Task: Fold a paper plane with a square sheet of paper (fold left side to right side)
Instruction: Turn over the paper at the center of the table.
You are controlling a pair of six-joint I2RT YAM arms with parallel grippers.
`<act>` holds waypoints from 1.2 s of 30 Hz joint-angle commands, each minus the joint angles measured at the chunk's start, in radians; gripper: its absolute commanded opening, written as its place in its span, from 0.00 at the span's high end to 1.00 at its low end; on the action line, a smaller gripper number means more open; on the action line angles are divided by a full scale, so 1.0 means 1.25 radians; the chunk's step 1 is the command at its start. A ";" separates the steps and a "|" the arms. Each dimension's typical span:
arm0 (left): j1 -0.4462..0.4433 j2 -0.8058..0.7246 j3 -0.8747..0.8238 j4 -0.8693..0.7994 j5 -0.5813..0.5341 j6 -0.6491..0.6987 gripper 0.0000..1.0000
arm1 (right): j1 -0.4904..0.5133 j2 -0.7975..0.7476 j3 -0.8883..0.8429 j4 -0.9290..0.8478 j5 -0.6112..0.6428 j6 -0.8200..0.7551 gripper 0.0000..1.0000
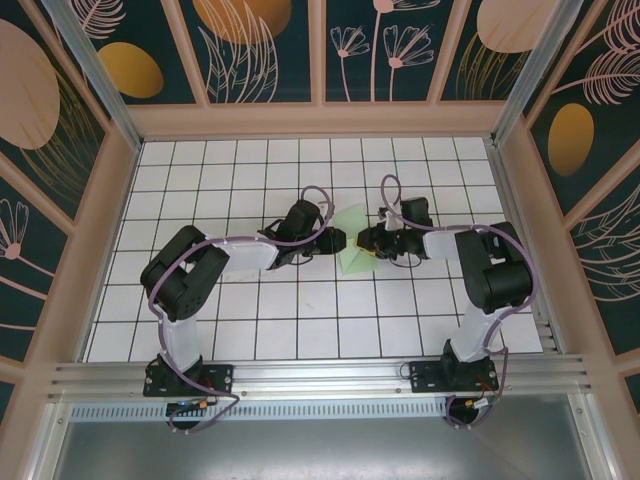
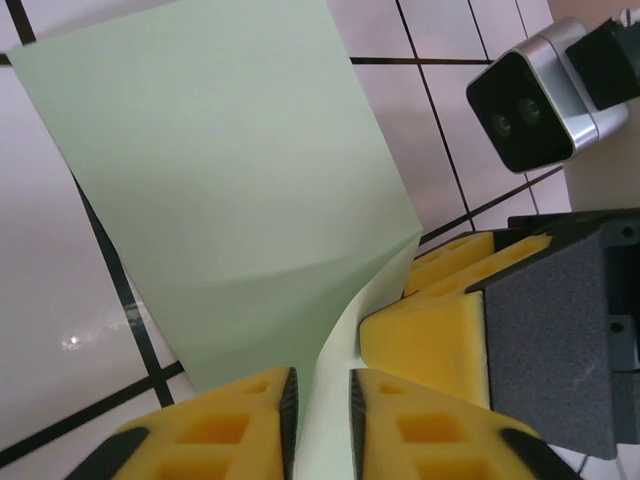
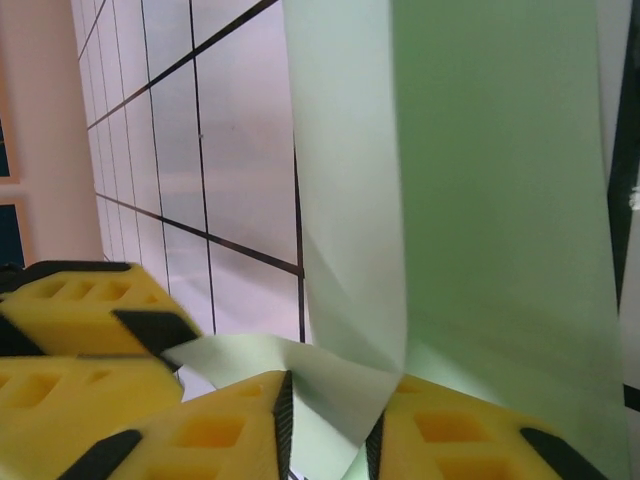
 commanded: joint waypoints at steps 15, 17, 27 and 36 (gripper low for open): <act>0.026 -0.445 -0.280 0.177 -0.037 -0.084 0.01 | -0.021 -0.292 -0.006 0.040 -0.025 0.035 1.00; 0.026 -0.484 -0.294 0.231 -0.003 -0.124 0.01 | -0.023 -0.339 -0.006 0.061 -0.045 0.061 1.00; 0.026 -0.412 -0.317 0.711 0.217 -0.415 0.02 | 0.007 -0.459 0.023 0.168 -0.123 0.207 1.00; 0.026 -0.373 -0.331 0.714 0.203 -0.430 0.02 | 0.039 -0.489 0.064 0.099 -0.083 0.183 1.00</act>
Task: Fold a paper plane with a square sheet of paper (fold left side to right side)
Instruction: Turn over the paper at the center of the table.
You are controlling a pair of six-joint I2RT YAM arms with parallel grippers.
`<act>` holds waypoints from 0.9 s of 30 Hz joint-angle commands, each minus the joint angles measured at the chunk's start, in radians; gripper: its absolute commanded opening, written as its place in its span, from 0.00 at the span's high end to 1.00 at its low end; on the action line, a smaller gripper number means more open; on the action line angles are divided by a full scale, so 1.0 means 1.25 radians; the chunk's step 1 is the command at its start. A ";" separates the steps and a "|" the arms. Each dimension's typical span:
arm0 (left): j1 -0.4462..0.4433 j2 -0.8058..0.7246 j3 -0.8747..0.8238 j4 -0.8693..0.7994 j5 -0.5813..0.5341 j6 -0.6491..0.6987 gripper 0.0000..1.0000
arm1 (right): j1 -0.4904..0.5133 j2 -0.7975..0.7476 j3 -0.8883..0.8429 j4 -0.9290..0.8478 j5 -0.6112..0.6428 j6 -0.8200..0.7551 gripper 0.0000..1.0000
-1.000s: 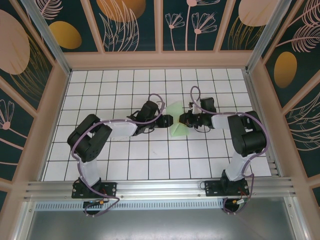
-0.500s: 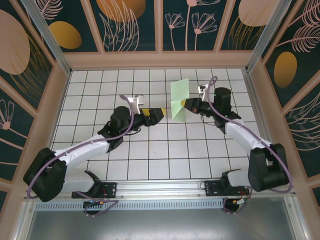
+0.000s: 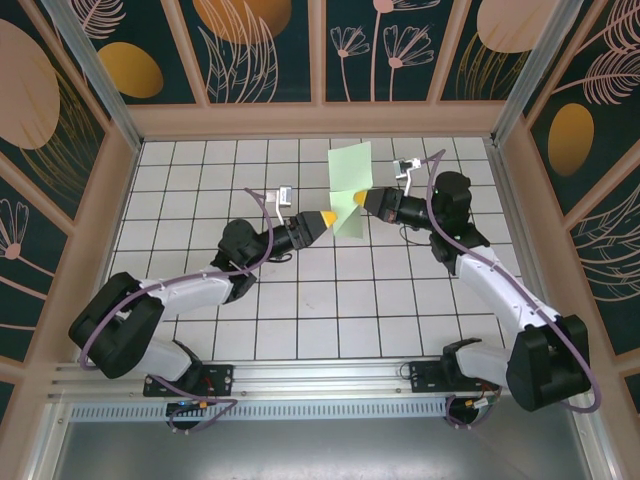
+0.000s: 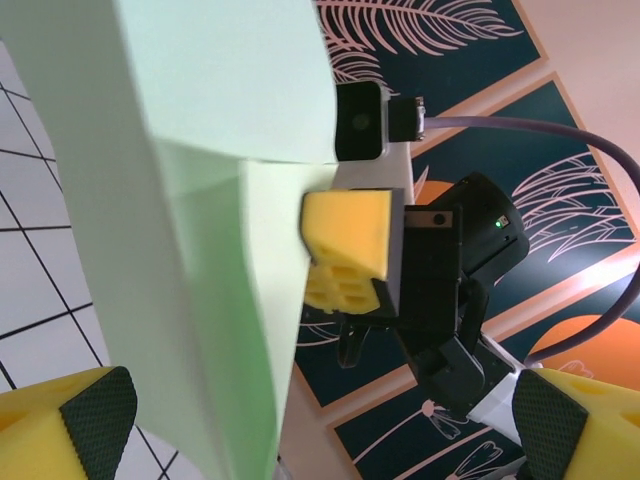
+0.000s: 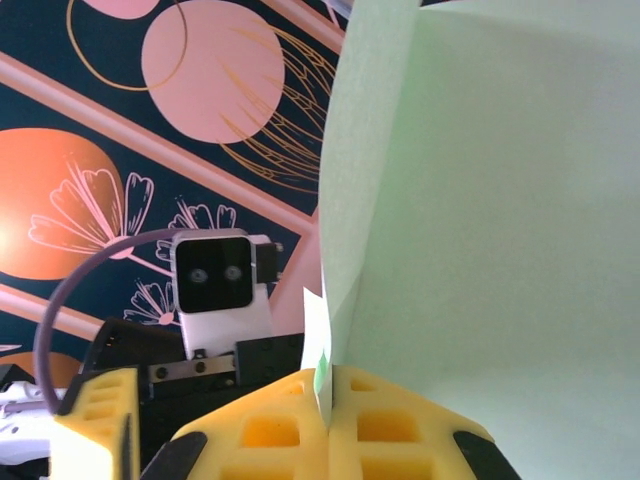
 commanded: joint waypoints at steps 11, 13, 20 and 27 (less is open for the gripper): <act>0.005 0.004 0.007 0.072 0.061 -0.041 0.21 | 0.039 -0.015 0.036 0.061 -0.022 0.074 1.00; 0.005 0.012 0.005 0.104 0.069 -0.060 0.29 | 0.045 -0.014 0.037 0.064 -0.022 0.082 1.00; 0.005 0.014 0.004 0.103 0.073 -0.064 0.61 | 0.049 -0.013 0.031 0.052 -0.009 0.082 1.00; 0.005 -0.013 0.005 0.014 0.055 -0.015 0.82 | 0.047 -0.023 0.050 -0.027 0.012 0.031 0.90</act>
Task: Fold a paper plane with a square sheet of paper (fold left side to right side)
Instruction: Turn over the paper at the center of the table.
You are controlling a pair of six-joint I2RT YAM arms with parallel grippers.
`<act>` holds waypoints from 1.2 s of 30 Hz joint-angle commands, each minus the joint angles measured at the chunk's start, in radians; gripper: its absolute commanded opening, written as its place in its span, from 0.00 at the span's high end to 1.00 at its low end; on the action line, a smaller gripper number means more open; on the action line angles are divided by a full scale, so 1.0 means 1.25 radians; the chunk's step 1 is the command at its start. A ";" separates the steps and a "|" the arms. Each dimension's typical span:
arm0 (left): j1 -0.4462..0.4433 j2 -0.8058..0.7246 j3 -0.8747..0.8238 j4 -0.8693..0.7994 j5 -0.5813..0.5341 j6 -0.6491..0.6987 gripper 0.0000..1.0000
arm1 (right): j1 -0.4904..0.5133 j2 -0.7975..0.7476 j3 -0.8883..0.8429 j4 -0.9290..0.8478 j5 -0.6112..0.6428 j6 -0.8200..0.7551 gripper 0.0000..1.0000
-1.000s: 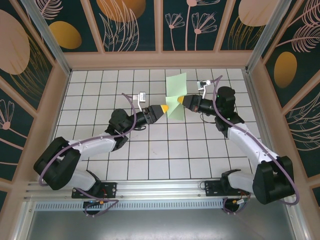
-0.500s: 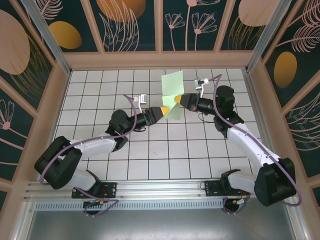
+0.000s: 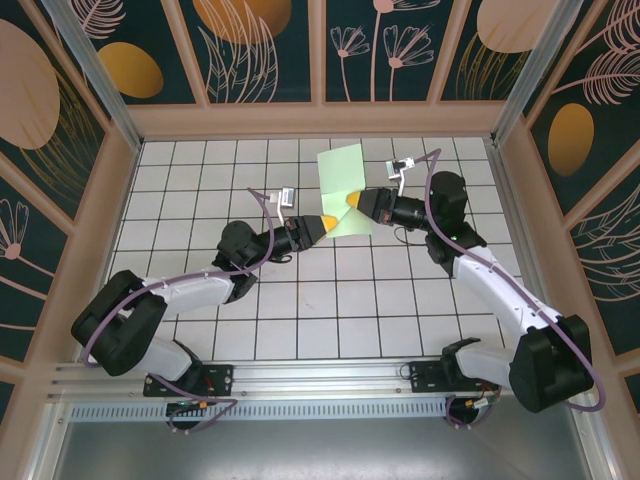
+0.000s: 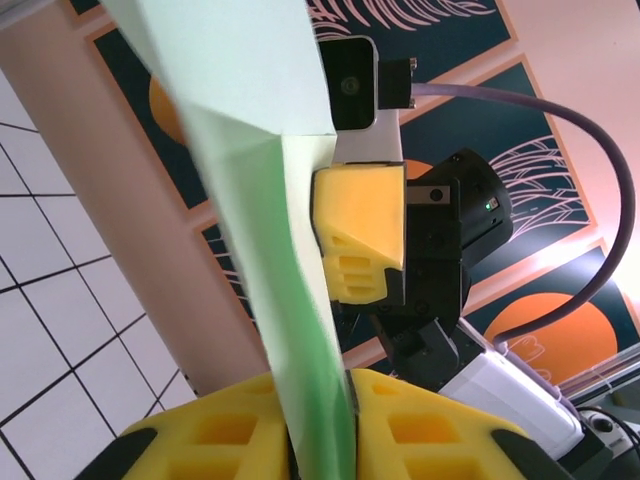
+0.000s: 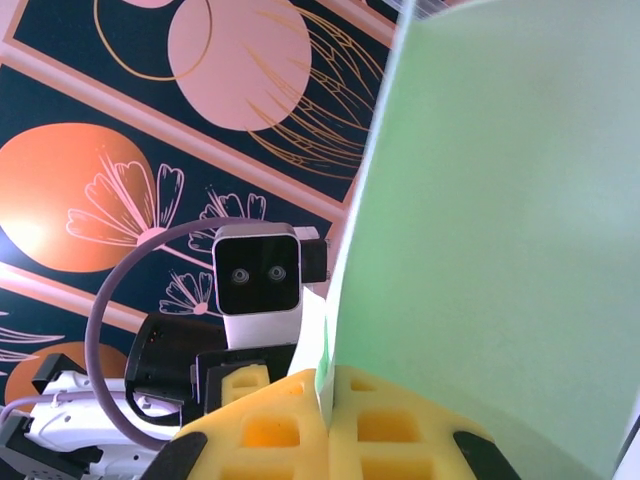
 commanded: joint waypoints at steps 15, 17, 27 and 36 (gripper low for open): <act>-0.027 -0.189 0.208 -1.075 -0.499 0.477 0.92 | -0.078 -0.087 0.100 -0.573 0.497 -0.305 0.53; -0.046 -0.167 0.257 -1.217 -0.613 0.493 0.94 | -0.085 -0.096 0.078 -0.580 0.540 -0.309 0.52; -0.144 0.028 0.418 -1.550 -0.871 0.437 0.97 | -0.121 -0.118 0.013 -0.547 0.566 -0.294 0.51; -0.217 0.285 0.578 -1.589 -0.865 0.432 0.97 | -0.135 -0.127 -0.007 -0.534 0.557 -0.286 0.50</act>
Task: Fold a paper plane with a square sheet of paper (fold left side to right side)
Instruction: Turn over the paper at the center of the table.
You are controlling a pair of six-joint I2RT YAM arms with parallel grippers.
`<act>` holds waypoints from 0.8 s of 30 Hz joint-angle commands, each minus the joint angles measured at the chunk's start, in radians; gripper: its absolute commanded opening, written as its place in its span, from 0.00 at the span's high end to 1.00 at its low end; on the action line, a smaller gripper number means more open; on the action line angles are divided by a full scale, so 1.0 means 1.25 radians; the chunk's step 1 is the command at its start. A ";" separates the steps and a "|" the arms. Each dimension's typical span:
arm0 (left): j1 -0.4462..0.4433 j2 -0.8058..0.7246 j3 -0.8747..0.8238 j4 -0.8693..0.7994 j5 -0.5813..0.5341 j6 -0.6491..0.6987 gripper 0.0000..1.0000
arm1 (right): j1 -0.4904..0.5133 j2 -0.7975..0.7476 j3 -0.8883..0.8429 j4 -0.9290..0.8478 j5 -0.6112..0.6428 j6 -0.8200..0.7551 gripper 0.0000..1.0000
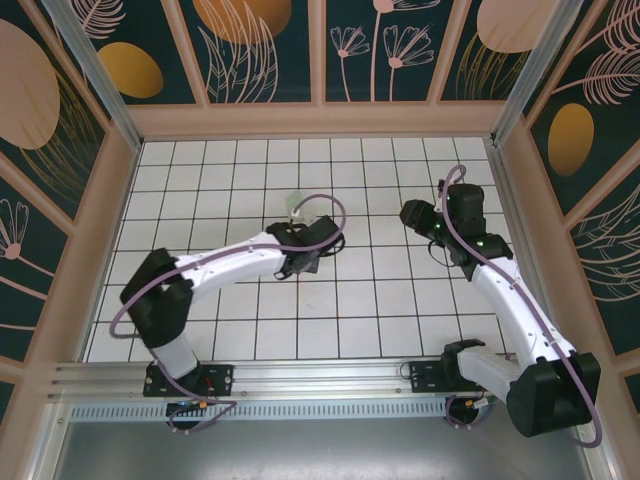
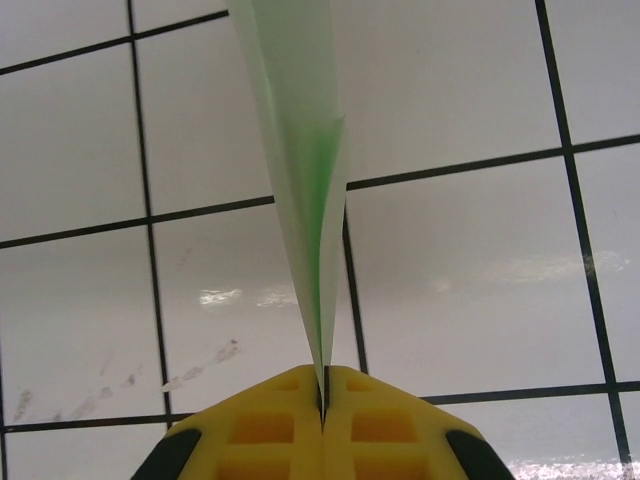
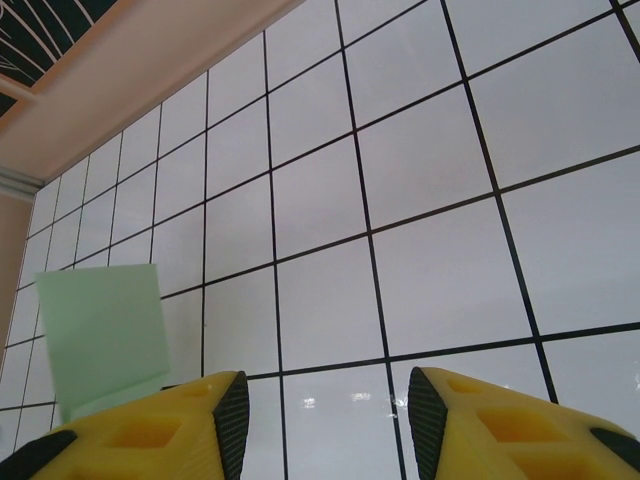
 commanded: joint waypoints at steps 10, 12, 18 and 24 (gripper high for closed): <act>-0.059 0.252 0.184 -0.028 0.072 0.030 0.77 | -0.017 -0.025 -0.024 -0.007 0.021 -0.012 0.50; -0.060 0.251 0.192 -0.009 0.100 0.039 0.67 | -0.019 -0.023 -0.029 -0.007 0.018 -0.012 0.50; -0.057 0.179 0.188 0.103 0.201 0.078 0.44 | -0.021 0.001 -0.070 0.035 -0.052 0.001 0.50; -0.001 0.027 0.086 0.247 0.288 0.088 0.31 | 0.004 0.092 -0.139 0.150 -0.217 0.059 0.51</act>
